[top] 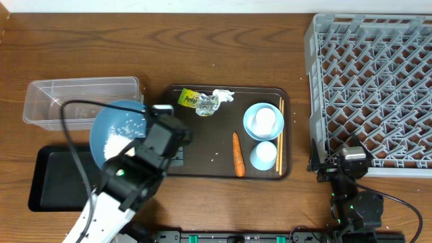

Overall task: Sort waste into correct bins and load items into the dishwasher rack
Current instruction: 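Lift the bowl with the left gripper toward the black tray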

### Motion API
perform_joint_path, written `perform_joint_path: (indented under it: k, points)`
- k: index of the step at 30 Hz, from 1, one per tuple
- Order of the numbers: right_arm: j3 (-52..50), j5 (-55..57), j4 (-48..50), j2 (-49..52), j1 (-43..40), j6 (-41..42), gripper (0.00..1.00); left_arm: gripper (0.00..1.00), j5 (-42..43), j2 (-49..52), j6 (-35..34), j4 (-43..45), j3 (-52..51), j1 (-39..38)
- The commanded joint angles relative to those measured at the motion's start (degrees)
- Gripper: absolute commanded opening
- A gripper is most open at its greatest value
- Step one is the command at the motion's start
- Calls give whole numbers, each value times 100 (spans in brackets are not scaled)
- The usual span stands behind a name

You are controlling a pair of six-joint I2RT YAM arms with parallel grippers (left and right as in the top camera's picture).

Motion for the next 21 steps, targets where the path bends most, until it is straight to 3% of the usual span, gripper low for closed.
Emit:
perform_joint_path:
  k: [1,8,21]
  points:
    - [-24,17,-9,-37,-52,-72,99,6,127,-275,369,-9,74,313]
    - [-24,17,-9,-37,-52,-74,99,6,474,-407,629,-127,70,1222]
    - [-24,17,-9,-37,-52,-74,99,6,2111,-374,791,225,68,3084]
